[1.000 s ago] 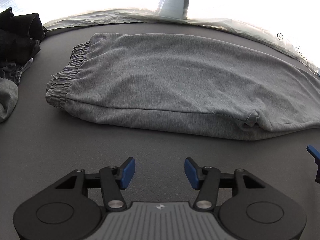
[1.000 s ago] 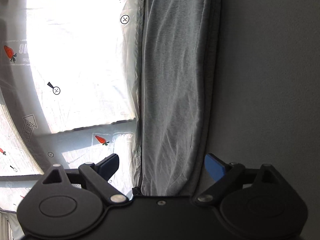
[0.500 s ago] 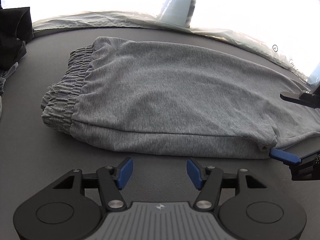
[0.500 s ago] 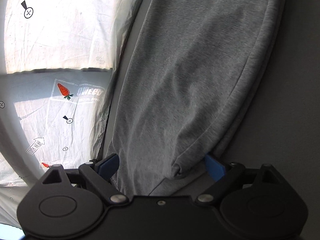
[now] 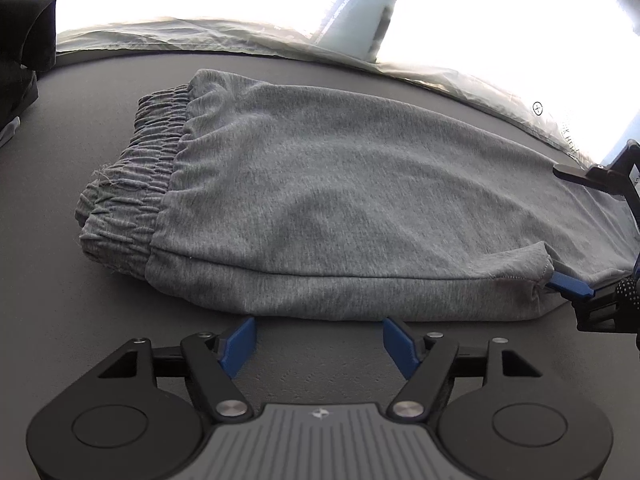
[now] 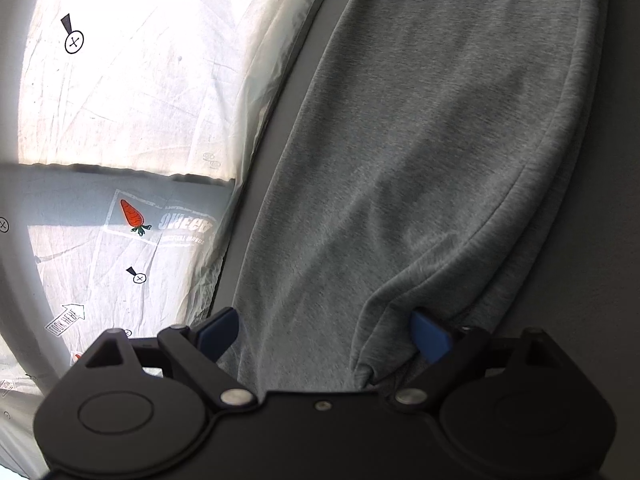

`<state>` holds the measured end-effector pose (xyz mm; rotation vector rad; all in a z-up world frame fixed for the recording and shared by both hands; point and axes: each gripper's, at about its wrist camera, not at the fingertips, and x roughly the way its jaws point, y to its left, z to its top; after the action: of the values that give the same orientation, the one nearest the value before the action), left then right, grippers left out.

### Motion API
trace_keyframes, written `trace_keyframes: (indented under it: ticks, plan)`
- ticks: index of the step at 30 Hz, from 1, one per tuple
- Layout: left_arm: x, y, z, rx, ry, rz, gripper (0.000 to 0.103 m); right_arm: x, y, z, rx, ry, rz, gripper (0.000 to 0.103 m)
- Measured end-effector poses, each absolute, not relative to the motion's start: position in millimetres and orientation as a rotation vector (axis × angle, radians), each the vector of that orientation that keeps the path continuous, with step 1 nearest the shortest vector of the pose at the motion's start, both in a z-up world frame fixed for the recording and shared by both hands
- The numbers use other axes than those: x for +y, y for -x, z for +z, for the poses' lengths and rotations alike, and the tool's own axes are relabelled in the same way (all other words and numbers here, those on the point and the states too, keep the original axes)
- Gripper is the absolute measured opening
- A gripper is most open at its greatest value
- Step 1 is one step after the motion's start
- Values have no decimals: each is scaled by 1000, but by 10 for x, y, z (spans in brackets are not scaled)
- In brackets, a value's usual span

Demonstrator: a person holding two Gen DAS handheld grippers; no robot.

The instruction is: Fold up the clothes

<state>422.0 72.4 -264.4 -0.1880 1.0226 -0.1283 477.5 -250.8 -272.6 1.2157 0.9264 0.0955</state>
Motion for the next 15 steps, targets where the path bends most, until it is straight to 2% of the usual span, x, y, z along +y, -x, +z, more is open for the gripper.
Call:
trace_keyframes:
  ticks: [6,11,15]
  plan:
    - [715,-4221,-2649,1017,192,-134,78,-2390,-4766,-2755,892,-1292,208,93]
    - [713,-4226,-2649,1015,184,-135,79,-2296,-4747,-2726,1012,-1083,130,91]
    - [718,-4233,-2648,1019,188,-133,79,-2275,-4813,-2682,977,-1009,98,91]
